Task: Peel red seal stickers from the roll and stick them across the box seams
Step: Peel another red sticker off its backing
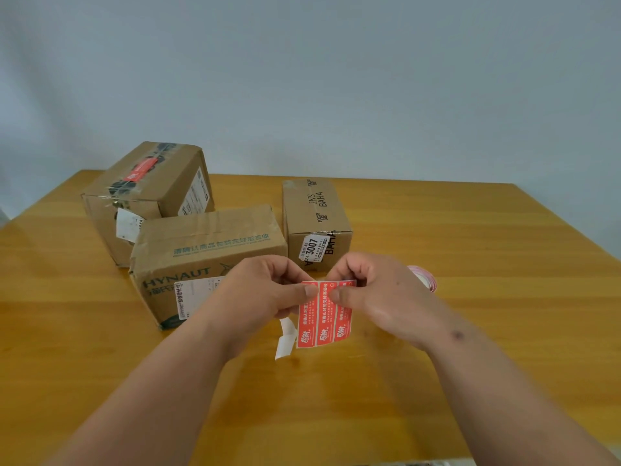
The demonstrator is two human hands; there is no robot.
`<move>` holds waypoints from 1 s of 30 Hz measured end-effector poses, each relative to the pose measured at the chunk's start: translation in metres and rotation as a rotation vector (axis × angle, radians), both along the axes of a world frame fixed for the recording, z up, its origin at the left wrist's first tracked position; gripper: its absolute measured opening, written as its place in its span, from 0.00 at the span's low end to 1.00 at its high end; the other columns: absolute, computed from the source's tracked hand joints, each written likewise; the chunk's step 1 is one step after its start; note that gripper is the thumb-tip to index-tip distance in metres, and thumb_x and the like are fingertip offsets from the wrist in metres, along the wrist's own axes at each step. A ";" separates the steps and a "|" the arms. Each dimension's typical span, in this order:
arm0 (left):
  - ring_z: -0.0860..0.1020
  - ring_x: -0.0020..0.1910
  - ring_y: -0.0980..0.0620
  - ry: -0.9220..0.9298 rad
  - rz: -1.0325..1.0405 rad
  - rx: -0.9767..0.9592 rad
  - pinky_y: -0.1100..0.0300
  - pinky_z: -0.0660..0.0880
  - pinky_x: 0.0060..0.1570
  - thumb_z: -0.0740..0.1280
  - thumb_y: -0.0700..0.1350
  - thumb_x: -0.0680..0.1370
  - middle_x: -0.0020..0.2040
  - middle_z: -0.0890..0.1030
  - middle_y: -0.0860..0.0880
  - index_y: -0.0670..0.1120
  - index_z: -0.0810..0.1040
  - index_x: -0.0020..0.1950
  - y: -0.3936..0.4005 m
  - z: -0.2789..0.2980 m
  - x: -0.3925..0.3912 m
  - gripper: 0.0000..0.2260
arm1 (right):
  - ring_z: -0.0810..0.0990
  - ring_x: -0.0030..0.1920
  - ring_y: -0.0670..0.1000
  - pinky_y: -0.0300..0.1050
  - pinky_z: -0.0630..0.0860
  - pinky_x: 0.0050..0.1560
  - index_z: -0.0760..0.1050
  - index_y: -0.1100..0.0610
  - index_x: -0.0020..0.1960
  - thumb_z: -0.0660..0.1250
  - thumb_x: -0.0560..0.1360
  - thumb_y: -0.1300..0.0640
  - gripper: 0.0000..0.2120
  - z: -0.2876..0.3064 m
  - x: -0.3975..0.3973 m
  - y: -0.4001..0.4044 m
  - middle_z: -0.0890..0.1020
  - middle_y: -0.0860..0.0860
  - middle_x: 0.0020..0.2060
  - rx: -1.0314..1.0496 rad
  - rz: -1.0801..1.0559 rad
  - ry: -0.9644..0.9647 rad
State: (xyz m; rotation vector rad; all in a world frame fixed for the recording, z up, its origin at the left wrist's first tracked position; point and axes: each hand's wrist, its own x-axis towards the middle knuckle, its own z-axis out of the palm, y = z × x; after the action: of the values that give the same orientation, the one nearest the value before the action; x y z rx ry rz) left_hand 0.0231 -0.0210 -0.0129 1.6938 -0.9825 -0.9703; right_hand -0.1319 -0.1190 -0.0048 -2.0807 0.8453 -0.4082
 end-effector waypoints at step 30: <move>0.77 0.33 0.57 -0.260 -0.048 -0.050 0.61 0.75 0.36 0.66 0.51 0.78 0.33 0.80 0.51 0.48 0.76 0.37 0.002 -0.001 -0.010 0.12 | 0.70 0.29 0.40 0.38 0.66 0.32 0.74 0.53 0.36 0.70 0.74 0.52 0.10 0.000 0.002 -0.002 0.74 0.42 0.28 -0.113 0.122 0.021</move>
State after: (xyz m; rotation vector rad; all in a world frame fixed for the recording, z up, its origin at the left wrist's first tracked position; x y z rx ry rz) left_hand 0.0129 -0.0192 -0.0136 1.7911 -1.2117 -0.7606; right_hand -0.1298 -0.1206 -0.0045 -2.2314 0.7170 -0.3766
